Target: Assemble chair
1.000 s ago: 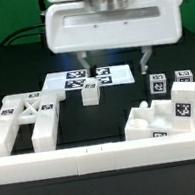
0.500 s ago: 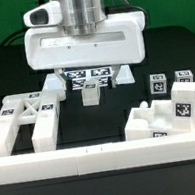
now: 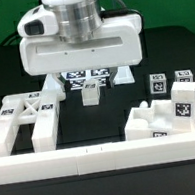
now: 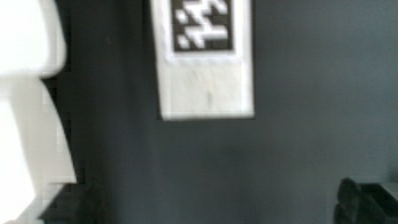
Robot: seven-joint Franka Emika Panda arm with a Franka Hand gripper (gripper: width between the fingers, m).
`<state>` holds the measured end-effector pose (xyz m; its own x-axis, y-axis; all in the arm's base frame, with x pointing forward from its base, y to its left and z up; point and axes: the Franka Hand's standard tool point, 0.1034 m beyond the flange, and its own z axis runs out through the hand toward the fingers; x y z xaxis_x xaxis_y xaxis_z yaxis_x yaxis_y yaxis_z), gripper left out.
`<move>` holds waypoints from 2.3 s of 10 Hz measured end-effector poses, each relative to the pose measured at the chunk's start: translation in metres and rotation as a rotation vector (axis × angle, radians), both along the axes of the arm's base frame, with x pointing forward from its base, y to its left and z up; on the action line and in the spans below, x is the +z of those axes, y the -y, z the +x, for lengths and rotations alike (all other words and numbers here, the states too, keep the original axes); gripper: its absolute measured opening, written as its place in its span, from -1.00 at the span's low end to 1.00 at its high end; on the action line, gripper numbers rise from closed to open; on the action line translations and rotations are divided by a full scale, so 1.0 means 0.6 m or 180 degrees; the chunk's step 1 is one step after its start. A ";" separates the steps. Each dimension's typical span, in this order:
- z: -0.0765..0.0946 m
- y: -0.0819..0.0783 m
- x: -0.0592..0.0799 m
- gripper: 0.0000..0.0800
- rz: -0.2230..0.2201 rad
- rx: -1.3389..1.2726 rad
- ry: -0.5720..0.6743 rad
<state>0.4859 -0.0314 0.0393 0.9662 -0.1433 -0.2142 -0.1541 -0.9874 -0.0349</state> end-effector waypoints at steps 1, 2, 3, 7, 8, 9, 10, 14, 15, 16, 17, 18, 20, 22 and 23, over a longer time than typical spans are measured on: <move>-0.004 -0.001 0.001 0.62 0.0014 0.0003 -0.0167; -0.013 -0.002 -0.002 0.62 0.0038 -0.0046 -0.0331; -0.018 -0.005 -0.001 0.62 0.0107 -0.0048 -0.0599; -0.026 -0.003 -0.015 0.62 0.0254 -0.0040 -0.1478; -0.024 -0.002 -0.021 0.62 0.0275 -0.0017 -0.1610; -0.037 -0.001 -0.024 0.62 0.0332 -0.0018 -0.1882; -0.040 0.000 -0.031 0.62 0.0353 -0.0003 -0.2100; -0.051 -0.004 -0.048 0.62 0.0394 0.0001 -0.2544; -0.052 -0.005 -0.049 0.28 0.0390 -0.0002 -0.2550; -0.052 -0.006 -0.049 0.28 0.0386 -0.0006 -0.2552; -0.052 -0.006 -0.049 -0.09 0.0385 -0.0007 -0.2553; -0.052 -0.006 -0.049 -0.29 0.0385 -0.0008 -0.2552; -0.051 -0.007 -0.047 -0.29 0.0388 -0.0007 -0.2549; -0.032 -0.017 -0.002 -0.29 0.0423 0.0005 -0.2591; -0.020 -0.025 0.028 -0.29 0.0439 -0.0013 -0.2611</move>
Offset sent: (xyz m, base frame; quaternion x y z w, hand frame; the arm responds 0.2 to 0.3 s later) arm 0.0000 0.0000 0.0000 0.0000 -0.1938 0.0000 0.9810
